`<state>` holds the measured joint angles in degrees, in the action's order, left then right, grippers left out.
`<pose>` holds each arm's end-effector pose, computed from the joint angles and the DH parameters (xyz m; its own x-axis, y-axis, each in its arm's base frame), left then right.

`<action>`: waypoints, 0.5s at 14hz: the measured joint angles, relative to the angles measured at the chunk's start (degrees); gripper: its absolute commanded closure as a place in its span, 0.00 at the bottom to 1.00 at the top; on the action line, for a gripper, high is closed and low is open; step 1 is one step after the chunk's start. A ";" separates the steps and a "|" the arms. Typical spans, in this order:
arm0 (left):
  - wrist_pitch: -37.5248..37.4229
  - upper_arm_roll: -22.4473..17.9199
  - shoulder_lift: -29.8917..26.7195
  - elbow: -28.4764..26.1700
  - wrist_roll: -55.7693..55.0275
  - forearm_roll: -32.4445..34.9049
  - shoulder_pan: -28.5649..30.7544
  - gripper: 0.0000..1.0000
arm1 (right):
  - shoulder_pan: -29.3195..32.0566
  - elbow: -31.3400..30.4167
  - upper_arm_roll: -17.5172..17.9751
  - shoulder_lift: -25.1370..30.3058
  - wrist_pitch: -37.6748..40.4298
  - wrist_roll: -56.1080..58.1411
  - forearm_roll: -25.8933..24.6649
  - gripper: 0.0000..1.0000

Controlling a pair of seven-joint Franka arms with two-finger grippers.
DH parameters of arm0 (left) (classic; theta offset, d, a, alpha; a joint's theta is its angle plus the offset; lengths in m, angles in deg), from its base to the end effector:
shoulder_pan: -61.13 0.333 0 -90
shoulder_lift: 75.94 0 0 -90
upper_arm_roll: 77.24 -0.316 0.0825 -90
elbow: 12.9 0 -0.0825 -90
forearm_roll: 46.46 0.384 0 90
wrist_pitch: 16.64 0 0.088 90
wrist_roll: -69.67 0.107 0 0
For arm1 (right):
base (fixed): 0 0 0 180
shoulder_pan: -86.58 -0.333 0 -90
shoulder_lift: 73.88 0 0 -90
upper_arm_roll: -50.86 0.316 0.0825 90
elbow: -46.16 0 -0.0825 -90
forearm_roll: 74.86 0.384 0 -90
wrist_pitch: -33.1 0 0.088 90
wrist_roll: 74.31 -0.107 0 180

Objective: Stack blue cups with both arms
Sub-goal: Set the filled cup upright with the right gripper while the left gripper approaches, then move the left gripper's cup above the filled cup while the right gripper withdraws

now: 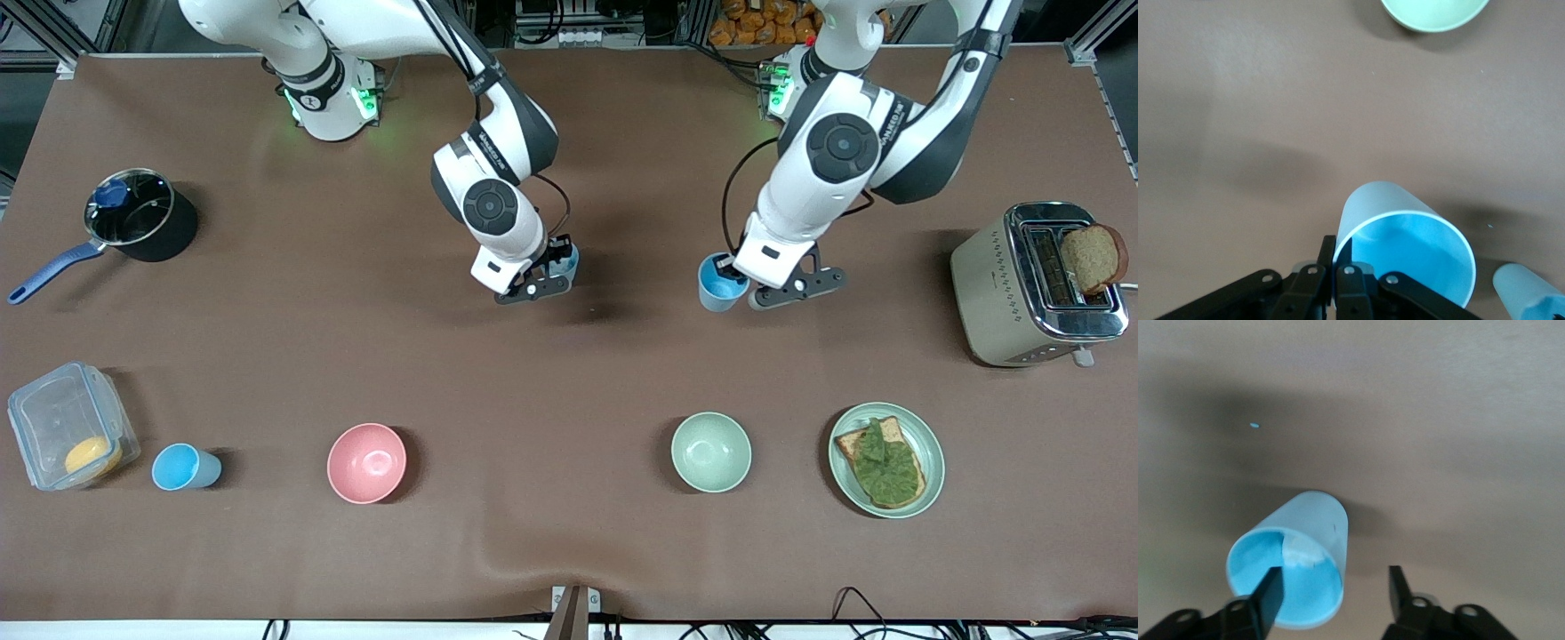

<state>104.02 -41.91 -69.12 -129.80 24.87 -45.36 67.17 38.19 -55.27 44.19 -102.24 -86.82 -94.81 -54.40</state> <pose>0.4967 -0.2707 0.3930 0.9641 0.2590 -0.0590 0.2603 -0.9654 0.0154 0.4632 0.4434 0.2724 0.9510 0.1856 -0.2474 0.1546 -0.9781 -0.1393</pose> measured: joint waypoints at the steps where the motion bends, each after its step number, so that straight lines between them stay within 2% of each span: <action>1: -0.08 0.15 -0.25 -0.31 0.00 -0.96 0.02 1.00 | 0.18 2.41 -1.81 0.70 4.42 0.00 -0.06 0.00; 4: -0.08 1.84 -0.65 -0.61 0.00 -4.25 0.12 1.00 | 0.89 9.33 -8.80 2.84 14.08 0.53 -1.96 0.00; 7: 0.17 6.79 -0.53 -0.58 -0.59 -6.48 -0.13 1.00 | 1.23 14.57 -16.53 4.41 18.48 1.01 -5.07 0.00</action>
<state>104.19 -35.12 -69.65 -130.38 24.28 -51.84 67.05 39.42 -40.71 27.67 -97.83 -68.34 -93.80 -59.47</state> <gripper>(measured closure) 0.974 0.000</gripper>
